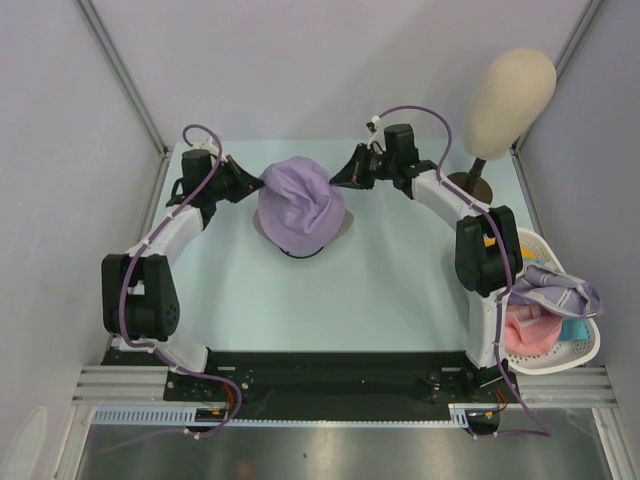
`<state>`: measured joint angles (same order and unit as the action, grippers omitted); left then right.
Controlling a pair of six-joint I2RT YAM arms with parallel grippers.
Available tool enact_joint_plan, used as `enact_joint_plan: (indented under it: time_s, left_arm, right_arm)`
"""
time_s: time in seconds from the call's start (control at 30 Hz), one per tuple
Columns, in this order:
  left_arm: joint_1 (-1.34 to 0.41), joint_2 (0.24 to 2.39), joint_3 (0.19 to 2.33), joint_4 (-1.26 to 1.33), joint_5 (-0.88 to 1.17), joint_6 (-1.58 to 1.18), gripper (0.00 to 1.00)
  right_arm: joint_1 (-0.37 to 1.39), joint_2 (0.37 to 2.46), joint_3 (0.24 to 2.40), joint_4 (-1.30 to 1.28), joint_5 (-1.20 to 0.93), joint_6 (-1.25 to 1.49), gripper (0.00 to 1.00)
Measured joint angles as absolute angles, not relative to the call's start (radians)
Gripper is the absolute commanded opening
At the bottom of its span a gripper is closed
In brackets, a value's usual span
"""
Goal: Stack the hats
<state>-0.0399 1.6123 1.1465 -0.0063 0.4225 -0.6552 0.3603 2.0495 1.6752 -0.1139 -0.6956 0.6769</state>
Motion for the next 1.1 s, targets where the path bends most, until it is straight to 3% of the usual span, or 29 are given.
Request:
enact_joint_plan:
  time_s: [0.6, 1.1]
  left_arm:
    - [-0.039, 1.654, 1.131, -0.034, 0.417, -0.651, 0.0]
    - [-0.045, 1.64, 1.05, -0.071, 0.355, -0.598, 0.0]
  right_arm:
    - [0.399, 2.059, 1.711, -0.265, -0.503, 0.591, 0.0]
    - [0.424, 2.025, 1.596, -0.264, -0.416, 0.547, 0.0]
